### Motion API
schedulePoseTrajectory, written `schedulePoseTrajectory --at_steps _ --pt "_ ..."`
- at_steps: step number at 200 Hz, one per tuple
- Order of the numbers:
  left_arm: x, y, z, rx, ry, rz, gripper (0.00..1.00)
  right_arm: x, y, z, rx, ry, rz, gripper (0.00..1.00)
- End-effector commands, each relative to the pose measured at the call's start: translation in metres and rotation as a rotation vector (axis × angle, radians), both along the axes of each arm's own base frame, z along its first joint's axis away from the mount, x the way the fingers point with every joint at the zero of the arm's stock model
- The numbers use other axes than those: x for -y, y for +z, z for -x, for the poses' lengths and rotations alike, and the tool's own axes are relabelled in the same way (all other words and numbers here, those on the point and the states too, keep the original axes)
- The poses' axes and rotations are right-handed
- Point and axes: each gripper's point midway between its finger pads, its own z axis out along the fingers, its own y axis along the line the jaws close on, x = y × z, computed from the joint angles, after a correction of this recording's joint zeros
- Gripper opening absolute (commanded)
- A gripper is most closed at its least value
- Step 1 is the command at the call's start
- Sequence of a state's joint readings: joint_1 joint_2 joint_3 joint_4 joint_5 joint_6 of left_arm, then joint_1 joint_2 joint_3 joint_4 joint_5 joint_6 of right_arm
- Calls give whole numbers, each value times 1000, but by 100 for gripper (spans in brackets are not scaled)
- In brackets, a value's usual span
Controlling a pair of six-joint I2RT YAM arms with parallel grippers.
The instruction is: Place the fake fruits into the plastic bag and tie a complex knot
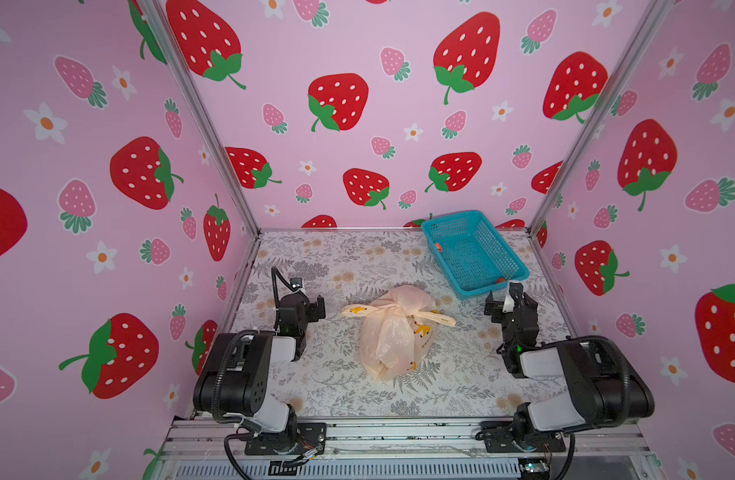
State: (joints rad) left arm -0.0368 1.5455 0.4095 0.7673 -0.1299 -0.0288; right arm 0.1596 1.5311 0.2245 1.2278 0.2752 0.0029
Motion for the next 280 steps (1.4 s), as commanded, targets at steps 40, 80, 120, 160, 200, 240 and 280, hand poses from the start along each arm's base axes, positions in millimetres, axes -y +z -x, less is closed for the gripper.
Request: schedulePoseTrajectory --at_steps 40,80,120,160,200,240,280 --pt "0 17 -12 52 -11 -3 99 -6 7 -13 33 52 -19 100" --pt "-1 17 -12 51 -9 -2 99 -6 6 -13 28 53 -17 100" --pt "0 17 -12 51 -11 0 99 -6 6 -13 28 53 -17 100" --pt "0 17 -12 51 -11 0 99 -6 6 -13 29 52 -17 100" --pt "-1 17 -12 50 -10 0 99 -6 6 -13 28 53 -17 100" --pt "0 17 -12 51 -11 0 99 -6 6 -13 28 53 -17 100" --pt "0 17 -12 51 -11 1 99 -6 6 -13 28 53 -17 100"
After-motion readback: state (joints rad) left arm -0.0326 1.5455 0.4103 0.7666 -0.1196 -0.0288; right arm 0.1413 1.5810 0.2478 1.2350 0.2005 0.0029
